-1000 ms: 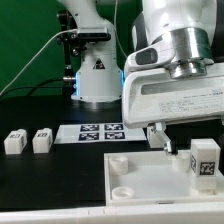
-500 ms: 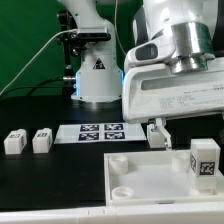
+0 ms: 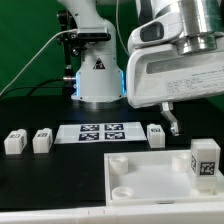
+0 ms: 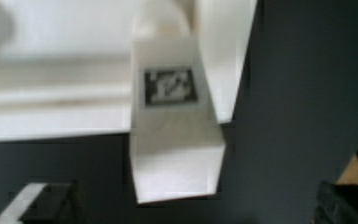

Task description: Assemble one leg

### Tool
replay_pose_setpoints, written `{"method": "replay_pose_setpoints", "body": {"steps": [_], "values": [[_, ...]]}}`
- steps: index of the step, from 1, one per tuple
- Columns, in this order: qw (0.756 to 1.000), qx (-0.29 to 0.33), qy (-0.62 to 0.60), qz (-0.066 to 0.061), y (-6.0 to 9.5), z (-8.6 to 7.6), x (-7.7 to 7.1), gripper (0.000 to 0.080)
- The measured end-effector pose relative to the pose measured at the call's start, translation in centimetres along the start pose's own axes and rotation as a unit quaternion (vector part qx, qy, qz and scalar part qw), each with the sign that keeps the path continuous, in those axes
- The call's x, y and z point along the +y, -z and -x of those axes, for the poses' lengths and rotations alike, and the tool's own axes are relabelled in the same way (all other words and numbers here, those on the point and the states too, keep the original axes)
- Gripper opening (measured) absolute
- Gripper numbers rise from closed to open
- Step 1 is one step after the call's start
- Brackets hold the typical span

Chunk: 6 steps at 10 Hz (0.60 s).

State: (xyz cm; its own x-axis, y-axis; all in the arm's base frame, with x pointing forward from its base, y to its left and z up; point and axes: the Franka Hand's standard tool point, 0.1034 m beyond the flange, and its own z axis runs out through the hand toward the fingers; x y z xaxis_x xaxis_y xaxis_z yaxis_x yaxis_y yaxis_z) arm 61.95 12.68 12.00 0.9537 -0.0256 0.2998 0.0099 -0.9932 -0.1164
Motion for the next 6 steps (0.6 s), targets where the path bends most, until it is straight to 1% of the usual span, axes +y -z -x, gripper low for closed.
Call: {"method": "replay_pose_setpoints", "body": {"steps": [1,2,3,4,6], "values": [[0.999,-0.05,-0.004,-0.004,0.16,-0.33,0.03,0.0648],[0.995,-0.099,-0.005,-0.006,0.03,-0.16,0.14,0.0648],[0.992,-0.129,-0.007,-0.007,-0.3,-0.11,0.28,0.0648],[0.987,-0.159,-0.011,-0.008,-0.5,0.62,0.65,0.0648],[0.987,-0.16,-0.013,-0.008,-0.54,0.65,0.85,0.0648]]}}
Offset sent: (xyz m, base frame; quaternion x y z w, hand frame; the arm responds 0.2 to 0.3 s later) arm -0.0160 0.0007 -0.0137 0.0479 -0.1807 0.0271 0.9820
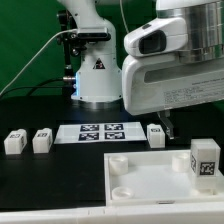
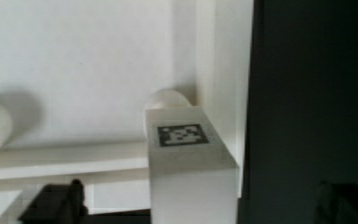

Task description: Assemble one leg

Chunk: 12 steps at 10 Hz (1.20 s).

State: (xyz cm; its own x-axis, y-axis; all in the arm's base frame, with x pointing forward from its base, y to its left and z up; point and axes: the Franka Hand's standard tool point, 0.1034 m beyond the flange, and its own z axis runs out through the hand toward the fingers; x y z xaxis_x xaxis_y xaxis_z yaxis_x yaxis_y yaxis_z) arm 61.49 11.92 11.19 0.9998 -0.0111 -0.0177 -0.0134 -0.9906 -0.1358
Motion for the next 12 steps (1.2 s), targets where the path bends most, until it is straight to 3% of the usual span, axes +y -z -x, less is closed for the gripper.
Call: {"method": "replay_pose_setpoints", "body": {"steps": [4,7,10,12], "values": [[0.996,-0.007,-0.09,0.009,-0.8,-0.8,0.6,0.0648],[0.994,-0.006,-0.11,0.014,-2.7,-0.9,0.8,0.0648],[0.993,-0.007,-0.119,0.014,-3.0,-0.8,0.8,0.0648],[0.992,-0.007,-0.129,0.014,-3.0,-0.8,0.8,0.0412]]}}
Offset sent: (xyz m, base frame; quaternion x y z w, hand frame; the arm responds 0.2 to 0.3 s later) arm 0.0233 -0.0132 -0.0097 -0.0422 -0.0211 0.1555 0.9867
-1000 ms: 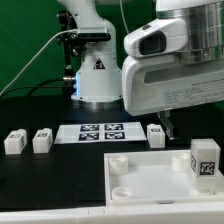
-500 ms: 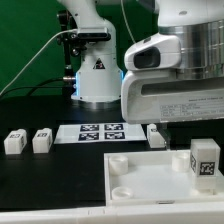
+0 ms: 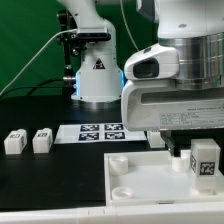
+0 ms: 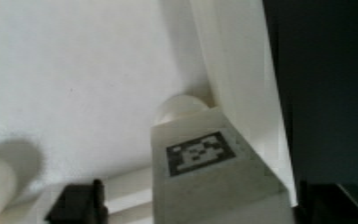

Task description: Assemble one leg

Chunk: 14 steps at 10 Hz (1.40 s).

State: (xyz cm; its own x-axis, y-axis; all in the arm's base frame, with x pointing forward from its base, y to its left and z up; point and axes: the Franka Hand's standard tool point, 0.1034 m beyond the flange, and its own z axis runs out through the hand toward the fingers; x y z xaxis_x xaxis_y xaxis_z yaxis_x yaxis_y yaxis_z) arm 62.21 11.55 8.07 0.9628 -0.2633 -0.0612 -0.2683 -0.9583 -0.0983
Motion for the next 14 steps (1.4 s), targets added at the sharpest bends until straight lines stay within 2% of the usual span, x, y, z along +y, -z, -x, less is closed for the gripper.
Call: {"method": "replay_pose_setpoints", "body": {"steps": [1,2,4,6,9,10,11,13,14], "values": [[0.999,0.0,-0.033,0.0,0.0,0.0,0.0,0.0412],[0.996,0.0,-0.085,-0.001,0.0,0.0,-0.1,0.0292],[0.984,0.001,-0.177,-0.001,0.0,0.0,-0.1,0.0292],[0.961,0.001,-0.278,-0.002,0.0,0.0,-0.2,0.0292],[0.875,0.005,-0.484,-0.003,-0.1,-0.1,-0.6,0.0294],[0.82,0.016,-0.572,-0.014,-0.4,-0.1,-1.1,0.0294],[0.811,0.024,-0.585,-0.021,-0.5,-0.1,-1.3,0.0294],[0.819,0.024,-0.573,-0.02,-0.5,-0.1,-1.3,0.0295],[0.836,0.024,-0.548,-0.019,-0.5,-0.1,-1.2,0.0547]]}}
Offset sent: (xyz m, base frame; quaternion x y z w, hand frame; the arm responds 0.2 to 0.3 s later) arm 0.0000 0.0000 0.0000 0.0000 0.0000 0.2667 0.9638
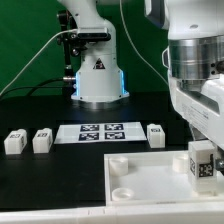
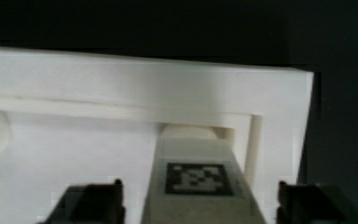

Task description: Assemble one leg

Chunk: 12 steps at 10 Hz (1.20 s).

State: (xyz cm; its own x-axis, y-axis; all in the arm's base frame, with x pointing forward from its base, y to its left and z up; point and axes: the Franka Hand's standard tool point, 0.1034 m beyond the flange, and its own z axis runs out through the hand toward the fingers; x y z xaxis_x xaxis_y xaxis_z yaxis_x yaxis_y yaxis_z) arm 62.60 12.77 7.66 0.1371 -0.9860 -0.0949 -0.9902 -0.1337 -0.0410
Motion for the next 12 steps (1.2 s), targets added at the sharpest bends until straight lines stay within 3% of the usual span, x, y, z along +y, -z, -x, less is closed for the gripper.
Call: {"method": "replay_pose_setpoints", "body": {"steps": [1,2,6,7,9,11,12], "values": [[0.998,0.001,0.057,0.0,0.0,-0.3,0.0,0.0547],[0.991,0.002,0.136,-0.001,0.1,-0.7,0.0,0.0627],[0.927,0.006,0.375,0.0,0.3,-0.9,-0.2,0.0648],[0.903,0.006,0.429,0.0,0.3,-0.9,-0.3,0.0648],[0.819,0.021,0.573,0.011,0.5,-1.4,-0.6,0.0648],[0.82,0.021,0.572,0.012,0.4,-1.4,-0.5,0.0624],[0.82,0.021,0.572,0.012,0.4,-1.4,-0.5,0.0441]]}}
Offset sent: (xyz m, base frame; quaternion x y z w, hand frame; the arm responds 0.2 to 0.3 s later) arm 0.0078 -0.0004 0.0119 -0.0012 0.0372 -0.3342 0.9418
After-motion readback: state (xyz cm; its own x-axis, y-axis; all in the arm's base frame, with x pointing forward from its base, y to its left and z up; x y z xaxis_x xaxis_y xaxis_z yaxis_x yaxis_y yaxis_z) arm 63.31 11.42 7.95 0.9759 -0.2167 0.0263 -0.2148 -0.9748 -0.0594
